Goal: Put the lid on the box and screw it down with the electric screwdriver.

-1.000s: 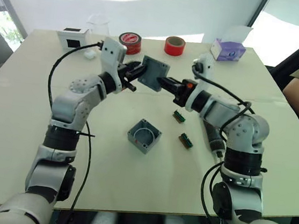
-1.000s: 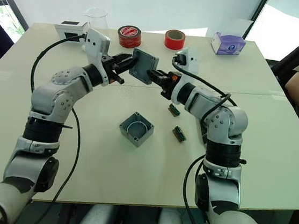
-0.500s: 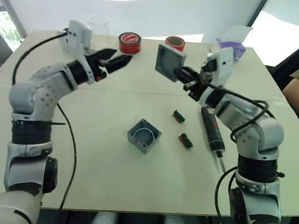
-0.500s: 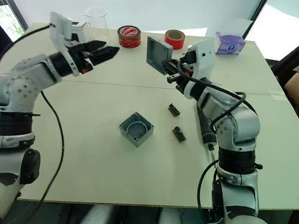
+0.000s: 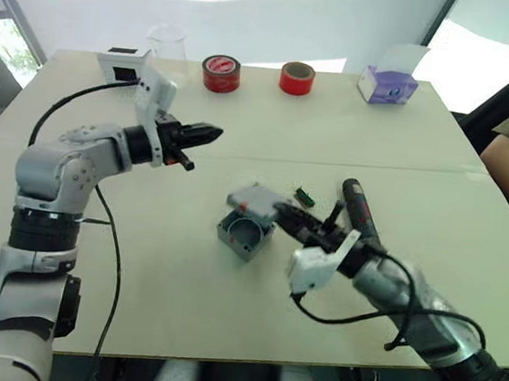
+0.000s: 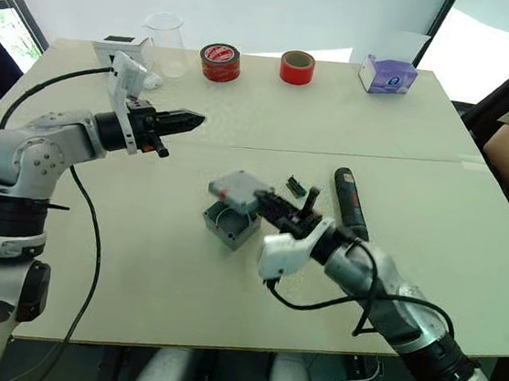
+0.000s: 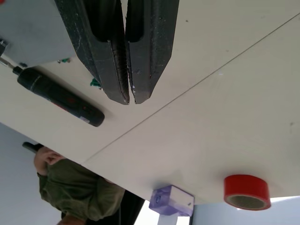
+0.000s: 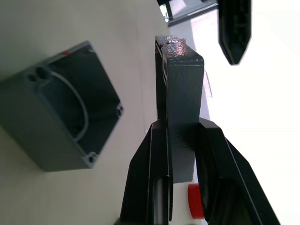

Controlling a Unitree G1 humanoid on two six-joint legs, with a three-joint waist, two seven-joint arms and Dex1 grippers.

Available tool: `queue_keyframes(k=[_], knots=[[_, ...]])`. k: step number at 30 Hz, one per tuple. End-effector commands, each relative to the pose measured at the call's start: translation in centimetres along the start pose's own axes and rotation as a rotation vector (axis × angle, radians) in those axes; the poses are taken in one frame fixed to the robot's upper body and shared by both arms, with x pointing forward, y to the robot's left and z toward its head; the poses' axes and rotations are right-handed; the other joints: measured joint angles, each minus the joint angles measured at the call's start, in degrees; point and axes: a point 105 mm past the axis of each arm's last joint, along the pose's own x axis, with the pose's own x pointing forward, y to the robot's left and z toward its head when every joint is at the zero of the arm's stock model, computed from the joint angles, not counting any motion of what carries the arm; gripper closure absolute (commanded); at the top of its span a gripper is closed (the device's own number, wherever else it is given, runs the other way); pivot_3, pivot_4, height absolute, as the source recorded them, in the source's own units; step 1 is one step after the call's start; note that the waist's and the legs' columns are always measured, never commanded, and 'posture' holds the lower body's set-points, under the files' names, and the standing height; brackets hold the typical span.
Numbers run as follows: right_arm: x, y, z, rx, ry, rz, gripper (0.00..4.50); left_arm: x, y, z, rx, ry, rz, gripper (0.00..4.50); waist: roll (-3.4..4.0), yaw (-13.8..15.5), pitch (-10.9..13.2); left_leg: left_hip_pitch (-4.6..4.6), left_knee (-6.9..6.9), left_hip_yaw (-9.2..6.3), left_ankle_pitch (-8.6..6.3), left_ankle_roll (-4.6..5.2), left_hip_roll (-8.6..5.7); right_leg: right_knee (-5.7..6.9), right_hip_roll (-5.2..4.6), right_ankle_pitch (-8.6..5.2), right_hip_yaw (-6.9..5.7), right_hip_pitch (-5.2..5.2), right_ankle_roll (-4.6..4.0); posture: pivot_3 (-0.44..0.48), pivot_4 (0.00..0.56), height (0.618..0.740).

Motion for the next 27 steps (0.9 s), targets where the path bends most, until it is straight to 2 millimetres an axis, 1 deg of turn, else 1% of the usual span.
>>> queue_keyframes(k=[1,6,9,11,16,20,22,27], knots=[[0.3,-0.5,0.0,-0.079,-0.013,-0.051,4.35,0.2,-1.3,-0.2,0.101,0.034,-0.053,4.42,0.0,-0.03,0.0,0.0,0.0,-0.01,0.0,0.0,0.0,0.0,0.0,0.0,-0.01,0.01,0.0,0.0,0.15,0.74],[0.6,0.1,0.0,-0.103,-0.016,-0.043,4.35,0.6,-1.7,-1.0,0.142,0.063,-0.076,4.42,0.0,-0.02,0.0,0.0,0.0,-0.03,0.0,0.0,0.02,-0.01,0.02,0.0,-0.01,0.01,-0.01,0.0,0.15,0.74],[1.0,0.5,0.1,-0.112,-0.021,-0.033,4.35,1.0,-2.7,-2.4,0.178,0.112,-0.122,4.42,0.0,-0.03,0.0,0.01,0.0,-0.02,0.0,0.0,0.02,-0.02,0.02,0.0,-0.01,0.02,0.0,0.0,0.15,0.74],[1.3,0.7,0.0,-0.118,-0.015,-0.027,4.35,1.2,-2.9,-2.9,0.189,0.127,-0.135,4.42,0.0,-0.02,0.0,0.01,0.0,-0.03,0.0,0.0,0.02,-0.01,0.01,0.0,-0.01,0.03,0.0,0.0,0.15,0.74],[1.6,0.6,-0.2,-0.125,-0.006,-0.028,4.35,1.5,-2.7,-3.2,0.194,0.132,-0.136,4.42,0.0,-0.03,0.0,0.01,0.0,-0.03,0.0,0.0,0.02,-0.01,0.02,0.0,-0.02,0.03,-0.01,0.0,0.15,0.74],[1.6,1.3,-0.2,-0.121,0.002,0.006,4.35,1.8,-2.6,-3.7,0.205,0.146,-0.137,4.42,0.0,-0.03,0.0,0.01,0.0,-0.03,0.0,0.01,0.02,-0.01,0.02,0.0,-0.02,0.03,-0.01,0.0,0.15,0.74],[1.6,1.7,-0.4,-0.111,0.016,0.023,4.35,1.9,-2.6,-4.1,0.218,0.164,-0.143,4.42,0.0,0.0,0.0,0.01,0.0,-0.03,0.0,0.01,0.02,-0.01,0.02,0.0,-0.02,0.04,-0.01,0.0,0.15,0.74],[1.6,1.9,-0.6,-0.106,0.027,0.033,4.35,2.1,-3.1,-5.1,0.254,0.201,-0.173,4.42,0.0,-0.01,0.0,0.02,0.01,-0.03,-0.01,0.02,0.02,-0.01,0.02,0.0,-0.03,0.05,-0.01,0.0,0.15,0.74]])
